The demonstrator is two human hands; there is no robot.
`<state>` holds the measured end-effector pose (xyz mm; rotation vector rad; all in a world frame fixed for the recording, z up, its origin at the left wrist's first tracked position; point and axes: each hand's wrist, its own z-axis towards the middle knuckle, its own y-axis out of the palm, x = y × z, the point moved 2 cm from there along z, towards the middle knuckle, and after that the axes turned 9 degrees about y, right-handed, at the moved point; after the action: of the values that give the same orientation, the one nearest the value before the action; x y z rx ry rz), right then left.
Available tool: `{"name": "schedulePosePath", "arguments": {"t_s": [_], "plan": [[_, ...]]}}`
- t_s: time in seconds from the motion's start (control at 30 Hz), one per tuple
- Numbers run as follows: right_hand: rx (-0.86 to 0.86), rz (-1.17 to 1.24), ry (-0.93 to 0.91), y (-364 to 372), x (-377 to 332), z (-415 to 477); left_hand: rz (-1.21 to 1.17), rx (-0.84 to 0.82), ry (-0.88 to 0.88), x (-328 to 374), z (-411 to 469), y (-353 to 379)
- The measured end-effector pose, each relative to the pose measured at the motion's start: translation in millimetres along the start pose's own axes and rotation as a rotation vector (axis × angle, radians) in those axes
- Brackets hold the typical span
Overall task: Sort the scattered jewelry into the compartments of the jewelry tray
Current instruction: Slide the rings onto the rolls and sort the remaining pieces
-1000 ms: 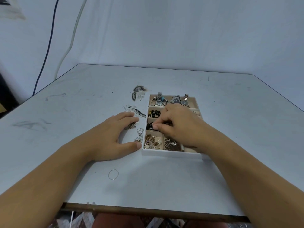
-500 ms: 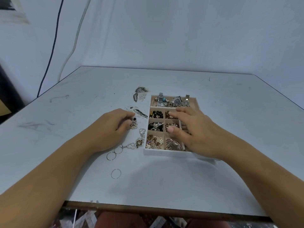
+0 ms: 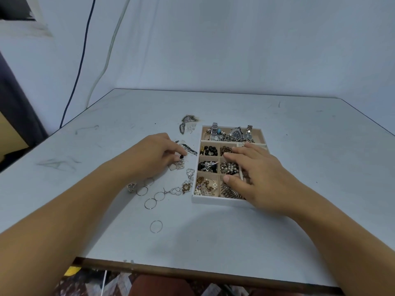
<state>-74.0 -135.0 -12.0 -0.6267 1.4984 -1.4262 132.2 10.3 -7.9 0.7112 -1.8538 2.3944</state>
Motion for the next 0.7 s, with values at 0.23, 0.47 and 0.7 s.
{"name": "schedulePosePath", "arguments": {"t_s": [0.23, 0.47, 0.7], "plan": [[-0.008, 0.000, 0.006, 0, 0, 0, 0.050, 0.025, 0.075, 1, -2, 1], [0.000, -0.003, 0.006, 0, -1, -1, -0.037, 0.069, 0.034, 1, -5, 5], [0.005, 0.036, -0.002, -2, -1, -1, -0.096, 0.209, -0.006, 2, -11, -10]]}}
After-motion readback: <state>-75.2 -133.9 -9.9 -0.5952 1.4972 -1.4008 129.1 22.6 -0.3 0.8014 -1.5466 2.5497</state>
